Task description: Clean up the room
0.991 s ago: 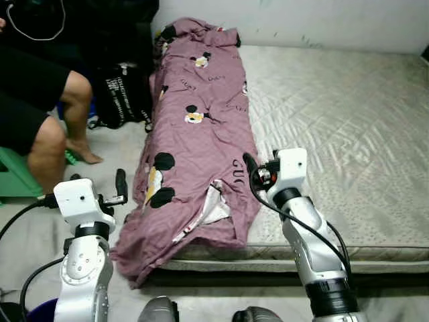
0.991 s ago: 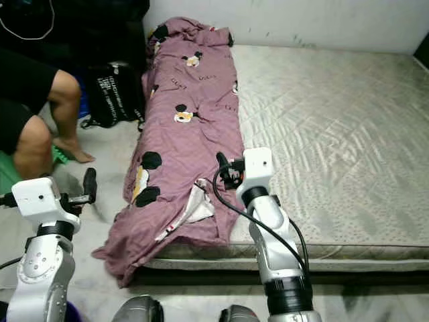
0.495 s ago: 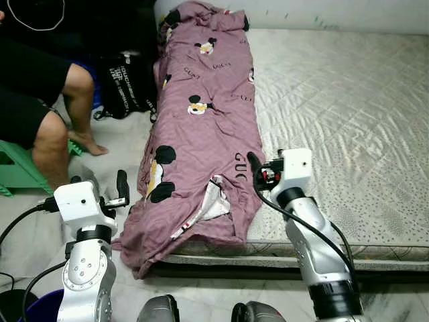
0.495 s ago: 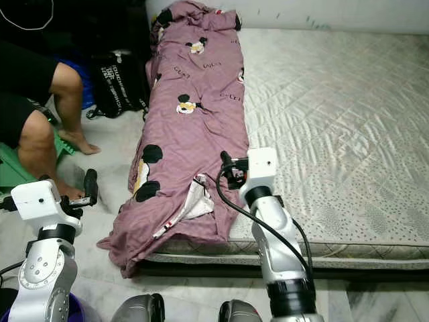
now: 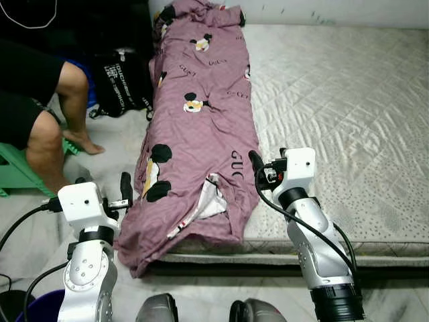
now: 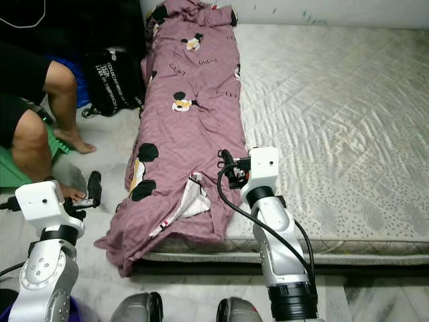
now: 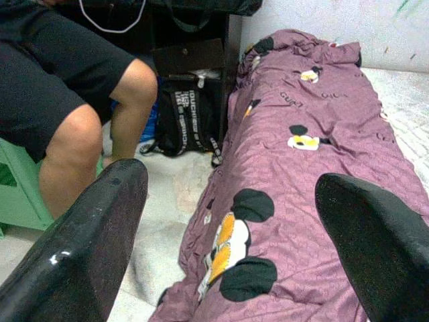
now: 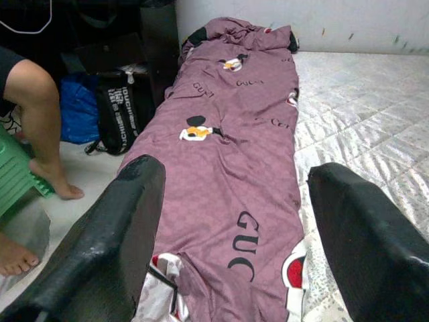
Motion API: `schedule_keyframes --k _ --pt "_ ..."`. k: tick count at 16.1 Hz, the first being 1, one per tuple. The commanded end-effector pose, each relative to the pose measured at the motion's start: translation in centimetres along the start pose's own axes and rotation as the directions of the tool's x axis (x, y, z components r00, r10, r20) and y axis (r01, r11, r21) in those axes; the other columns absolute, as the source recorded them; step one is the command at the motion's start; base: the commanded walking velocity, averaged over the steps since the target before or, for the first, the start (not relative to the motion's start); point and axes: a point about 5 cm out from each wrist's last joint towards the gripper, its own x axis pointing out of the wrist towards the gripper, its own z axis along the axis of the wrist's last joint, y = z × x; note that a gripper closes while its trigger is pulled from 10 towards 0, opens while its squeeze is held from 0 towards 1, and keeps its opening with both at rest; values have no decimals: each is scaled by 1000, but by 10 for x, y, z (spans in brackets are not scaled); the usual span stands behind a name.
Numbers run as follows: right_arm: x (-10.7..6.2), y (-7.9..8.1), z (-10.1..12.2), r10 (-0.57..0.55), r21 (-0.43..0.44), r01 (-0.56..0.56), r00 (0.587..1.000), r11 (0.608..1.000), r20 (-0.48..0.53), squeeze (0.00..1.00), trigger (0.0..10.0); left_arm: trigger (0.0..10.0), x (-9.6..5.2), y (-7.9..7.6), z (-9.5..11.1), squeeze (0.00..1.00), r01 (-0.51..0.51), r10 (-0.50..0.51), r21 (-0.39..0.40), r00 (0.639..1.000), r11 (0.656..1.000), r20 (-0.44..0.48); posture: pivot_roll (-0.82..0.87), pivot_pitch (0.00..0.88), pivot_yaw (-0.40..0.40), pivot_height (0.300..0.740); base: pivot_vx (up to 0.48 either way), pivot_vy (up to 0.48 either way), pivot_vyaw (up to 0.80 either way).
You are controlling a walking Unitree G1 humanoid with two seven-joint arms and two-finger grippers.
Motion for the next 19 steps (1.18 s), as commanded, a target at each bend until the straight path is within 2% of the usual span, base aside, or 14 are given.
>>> schedule_keyframes --k 1,9,12,19 --pt "-2 -1 0 -7 6 7 1000 1000 -6 0 10000 10000 -1 1 2 0 2 -2 -1 1000 1000 -4 61 146 -1 681 0 0 0" --pt "-1 -1 -1 -3 8 3 1000 1000 -19 0 10000 10000 0 -1 1 0 0 0 -8 1000 1000 -6 58 137 -7 592 0 0 0" --pt "0 -1 -3 2 7 -2 1000 1000 -28 0 10000 10000 1 1 2 0 -23 23 -2 1000 1000 -4 59 133 -8 588 0 0 0" --pt "-1 -1 -3 5 4 -5 999 1000 -33 0 10000 10000 1 1 4 0 -39 39 -47 999 998 5 57 145 -14 588 0 0 0"
